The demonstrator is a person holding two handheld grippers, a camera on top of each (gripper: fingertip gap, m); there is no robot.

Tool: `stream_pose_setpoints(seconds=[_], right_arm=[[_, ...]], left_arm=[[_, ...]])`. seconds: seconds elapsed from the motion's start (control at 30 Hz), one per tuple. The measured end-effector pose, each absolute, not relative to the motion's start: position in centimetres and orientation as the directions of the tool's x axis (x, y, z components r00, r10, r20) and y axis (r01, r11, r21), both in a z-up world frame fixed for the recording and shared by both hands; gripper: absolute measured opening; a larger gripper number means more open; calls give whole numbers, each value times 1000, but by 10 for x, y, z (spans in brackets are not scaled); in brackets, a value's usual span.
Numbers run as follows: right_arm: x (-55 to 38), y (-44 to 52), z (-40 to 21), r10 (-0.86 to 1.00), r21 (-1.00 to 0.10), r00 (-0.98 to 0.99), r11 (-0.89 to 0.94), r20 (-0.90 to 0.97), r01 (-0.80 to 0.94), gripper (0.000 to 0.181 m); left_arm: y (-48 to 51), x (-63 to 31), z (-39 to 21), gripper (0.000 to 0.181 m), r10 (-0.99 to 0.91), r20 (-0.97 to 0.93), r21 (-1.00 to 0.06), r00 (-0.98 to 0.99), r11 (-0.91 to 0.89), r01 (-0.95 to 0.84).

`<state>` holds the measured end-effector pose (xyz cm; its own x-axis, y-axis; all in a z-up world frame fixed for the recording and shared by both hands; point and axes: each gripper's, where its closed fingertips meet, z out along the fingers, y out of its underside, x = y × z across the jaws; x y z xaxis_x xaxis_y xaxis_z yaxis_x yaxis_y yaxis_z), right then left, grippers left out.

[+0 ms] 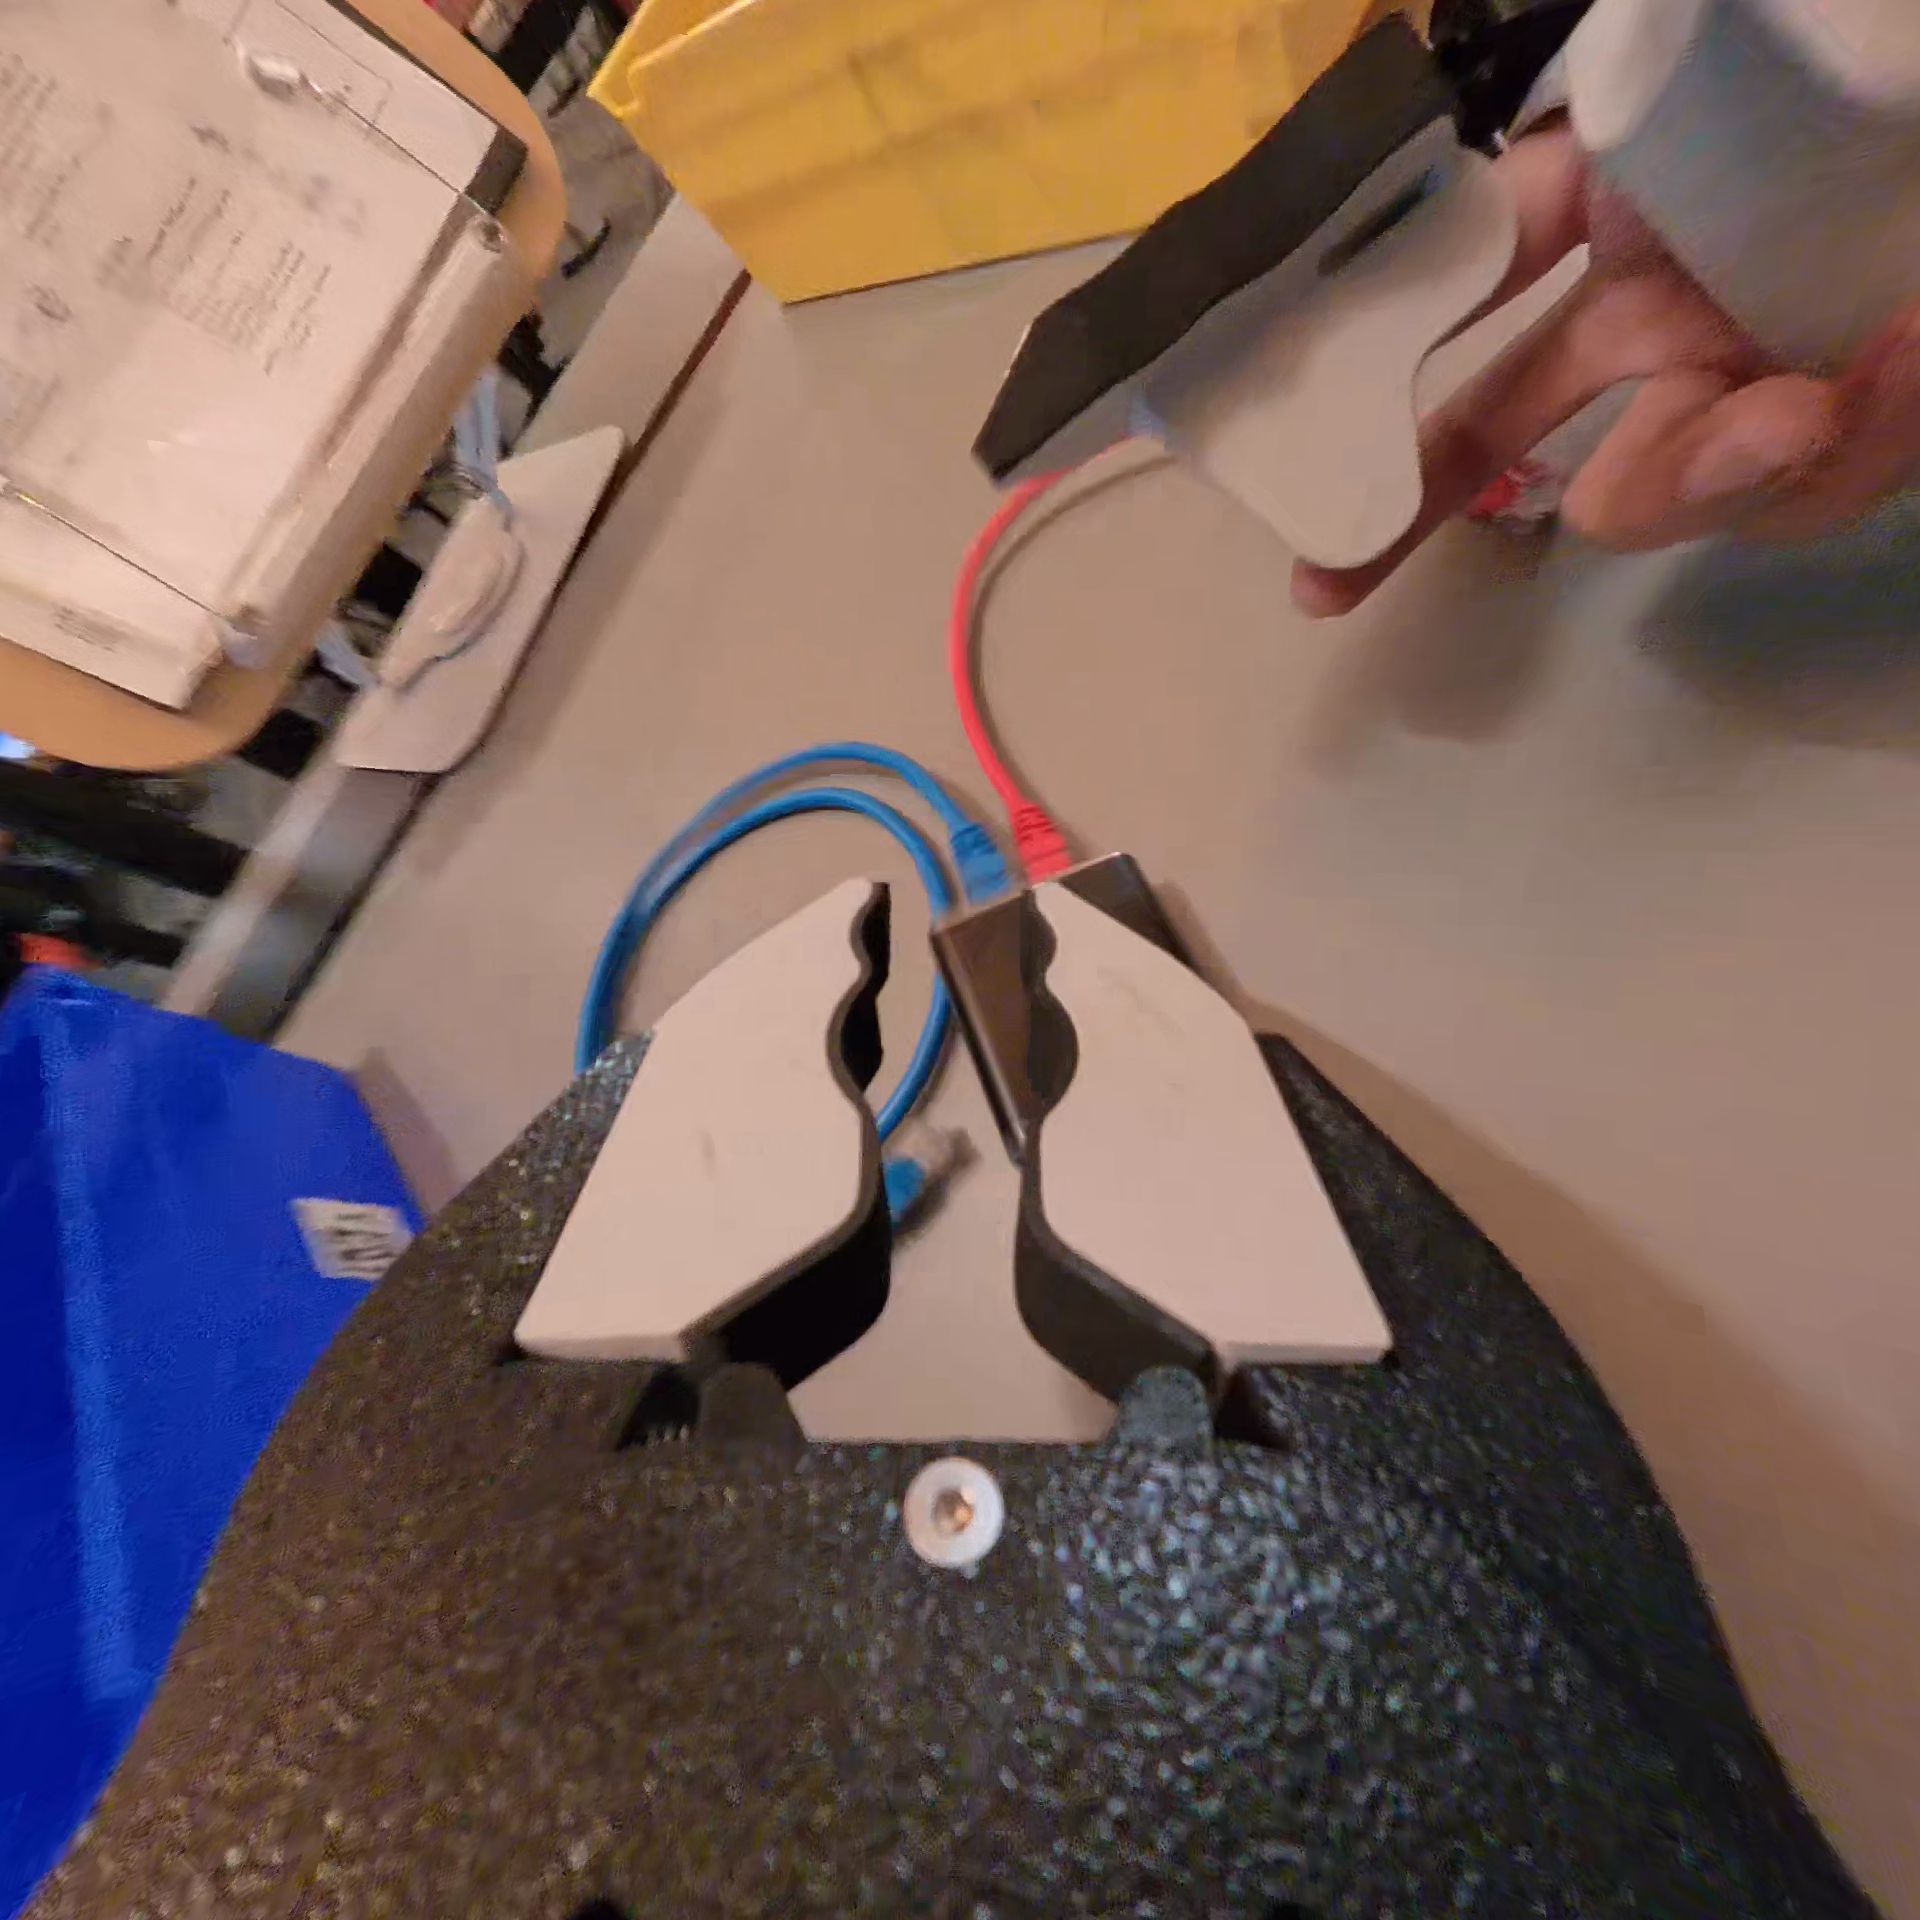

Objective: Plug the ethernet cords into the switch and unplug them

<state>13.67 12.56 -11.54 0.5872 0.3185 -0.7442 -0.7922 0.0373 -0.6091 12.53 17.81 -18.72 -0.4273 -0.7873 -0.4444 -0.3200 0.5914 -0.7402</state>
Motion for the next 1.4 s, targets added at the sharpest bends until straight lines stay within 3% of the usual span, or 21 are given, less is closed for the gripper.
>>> stream_pose_setpoints(seconds=[0.1, 0.2, 0.27, 0.33, 0.4, 0.5, 0.7, 0.9, 1.07, 1.13, 1.2, 1.33, 1.37, 1.4], right_arm=[[134, 126, -116, 327, -609, 582, 22, -745, -793, 61], [133, 125, -113, 334, -624, 593, 21, -732, -781, 60], [133, 125, -112, 322, -648, 621, 32, -714, -761, 59], [132, 125, -113, 301, -680, 655, 28, -693, -732, 59], [131, 126, -114, 280, -710, 688, 29, -670, -703, 59], [131, 127, -115, 258, -740, 719, 23, -646, -673, 59], [139, 125, -118, 173, -797, 790, 38, -588, -602, 59], [140, 128, -125, 156, -793, 787, 26, -598, -608, 58], [143, 128, -129, 156, -776, 770, 27, -619, -630, 58], [143, 128, -130, 168, -766, 759, 26, -630, -642, 58], [140, 128, -129, 203, -757, 745, 28, -636, -653, 60], [123, 126, -115, 372, -711, 668, 30, -645, -703, 68], [119, 125, -111, 421, -686, 630, 24, -653, -728, 68], [115, 124, -108, 470, -648, 577, 14, -668, -761, 69]], left_arm=[[182, 119, -224, 41, -817, -245, -753, -522, 499, -429], [174, 112, -221, 61, -821, -151, -784, -551, 439, -440], [183, 112, -224, 70, -888, -122, -726, -443, 384, -570], [191, 102, -241, 77, -961, -66, -590, -268, 254, -766], [186, 100, -251, 79, -987, -32, -553, -155, 147, -820], [178, 109, -251, 68, -995, -34, -634, -95, 95, -767], [184, 119, -243, 62, -964, -208, -696, -166, 265, -667], [193, 125, -226, 62, -730, -635, -547, -253, 656, -521], [195, 129, -191, 62, -481, -863, -389, -153, 827, -406], [191, 129, -171, 62, -428, -900, -374, -86, 858, -352], [179, 127, -148, 62, -447, -894, -424, -30, 866, -264], [143, 113, -98, 59, -641, -768, -641, -4, 768, -6], [134, 107, -85, 43, -681, -733, -679, -7, 731, 70], [124, 100, -72, 0, -710, -704, -703, -16, 692, 164]])
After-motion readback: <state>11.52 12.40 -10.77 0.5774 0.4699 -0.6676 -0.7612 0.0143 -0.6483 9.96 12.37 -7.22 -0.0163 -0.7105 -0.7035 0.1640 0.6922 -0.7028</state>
